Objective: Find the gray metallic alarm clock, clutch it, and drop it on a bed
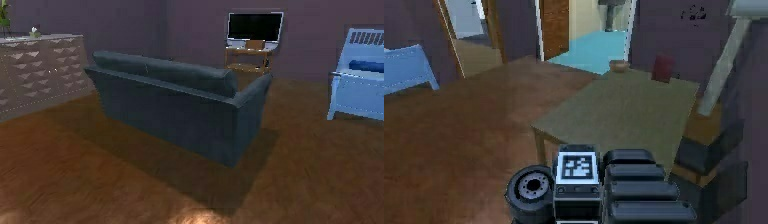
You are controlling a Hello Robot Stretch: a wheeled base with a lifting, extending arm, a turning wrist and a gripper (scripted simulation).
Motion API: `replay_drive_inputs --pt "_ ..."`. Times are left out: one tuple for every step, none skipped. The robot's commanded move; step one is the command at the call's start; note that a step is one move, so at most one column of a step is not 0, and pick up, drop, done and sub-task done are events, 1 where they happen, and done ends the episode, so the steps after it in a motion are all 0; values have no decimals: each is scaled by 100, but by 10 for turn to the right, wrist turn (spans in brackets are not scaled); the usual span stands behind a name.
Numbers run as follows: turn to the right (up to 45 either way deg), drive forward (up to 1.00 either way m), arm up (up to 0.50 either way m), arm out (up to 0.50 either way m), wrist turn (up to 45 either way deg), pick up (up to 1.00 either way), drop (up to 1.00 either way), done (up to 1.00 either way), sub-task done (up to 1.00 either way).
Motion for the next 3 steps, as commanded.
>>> replay_drive_inputs --pt "300 0 0 0 0 0 0 0 0" --pt "0 100 0 0 0 0 0 0 0" --pt "0 100 0 0 0 0 0 0 0"
